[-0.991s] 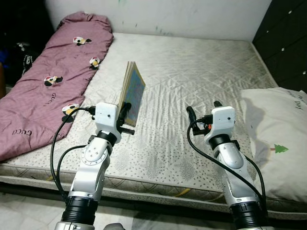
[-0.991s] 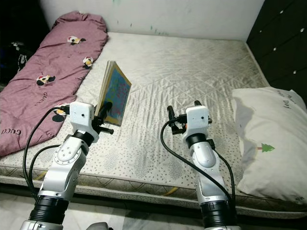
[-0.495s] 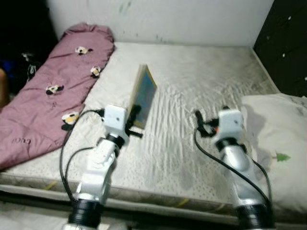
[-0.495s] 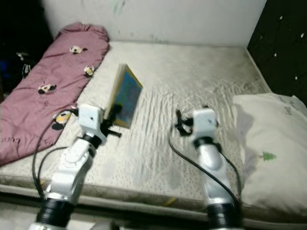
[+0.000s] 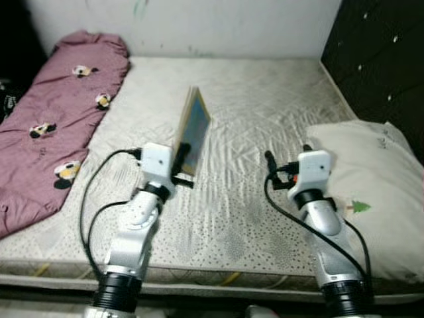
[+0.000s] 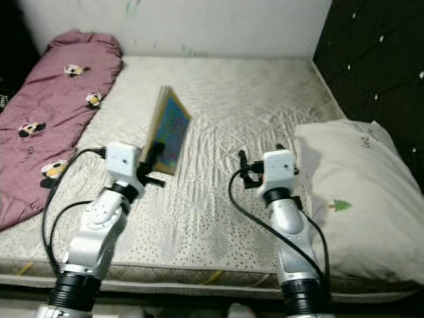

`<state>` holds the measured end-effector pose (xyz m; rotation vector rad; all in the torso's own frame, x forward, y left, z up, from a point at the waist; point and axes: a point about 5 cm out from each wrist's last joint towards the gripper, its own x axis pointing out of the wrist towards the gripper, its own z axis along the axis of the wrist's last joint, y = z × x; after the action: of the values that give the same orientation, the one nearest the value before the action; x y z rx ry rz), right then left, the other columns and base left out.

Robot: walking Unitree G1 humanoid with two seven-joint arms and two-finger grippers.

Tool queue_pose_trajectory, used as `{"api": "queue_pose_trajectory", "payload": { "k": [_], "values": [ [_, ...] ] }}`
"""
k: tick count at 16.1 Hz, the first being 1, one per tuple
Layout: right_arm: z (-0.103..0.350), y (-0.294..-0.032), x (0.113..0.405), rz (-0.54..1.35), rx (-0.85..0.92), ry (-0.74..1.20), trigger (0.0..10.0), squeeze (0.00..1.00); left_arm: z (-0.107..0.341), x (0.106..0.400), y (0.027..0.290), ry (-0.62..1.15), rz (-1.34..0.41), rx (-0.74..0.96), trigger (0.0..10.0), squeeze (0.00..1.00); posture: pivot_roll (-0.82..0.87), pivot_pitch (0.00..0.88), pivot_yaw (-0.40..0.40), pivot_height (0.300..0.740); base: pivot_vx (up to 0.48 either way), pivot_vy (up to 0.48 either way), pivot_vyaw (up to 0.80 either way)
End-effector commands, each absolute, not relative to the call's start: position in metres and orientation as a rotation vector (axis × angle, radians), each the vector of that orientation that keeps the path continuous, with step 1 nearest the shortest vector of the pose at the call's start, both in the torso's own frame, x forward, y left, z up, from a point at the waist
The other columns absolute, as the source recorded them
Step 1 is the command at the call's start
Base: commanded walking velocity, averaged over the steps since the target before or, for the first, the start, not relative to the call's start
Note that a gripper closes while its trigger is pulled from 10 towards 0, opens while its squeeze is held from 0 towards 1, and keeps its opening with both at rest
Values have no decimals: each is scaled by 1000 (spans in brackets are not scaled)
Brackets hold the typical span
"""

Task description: Clean up the room

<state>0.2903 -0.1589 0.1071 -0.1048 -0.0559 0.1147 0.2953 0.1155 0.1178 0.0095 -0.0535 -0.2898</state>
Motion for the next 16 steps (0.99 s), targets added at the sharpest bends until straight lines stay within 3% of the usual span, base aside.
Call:
{"api": "queue_pose_trajectory", "payload": {
  "k": [1,16],
  "values": [
    [111,-156,293,122,-101,-73,10000,0,126,297,119,-87,-280,18,10000,0,-35,0,9,740,0,-255,-494],
    [110,-158,290,122,-118,-66,10000,0,126,297,119,-86,-278,15,10000,0,-39,0,7,740,0,-263,-30]
  ]
}}
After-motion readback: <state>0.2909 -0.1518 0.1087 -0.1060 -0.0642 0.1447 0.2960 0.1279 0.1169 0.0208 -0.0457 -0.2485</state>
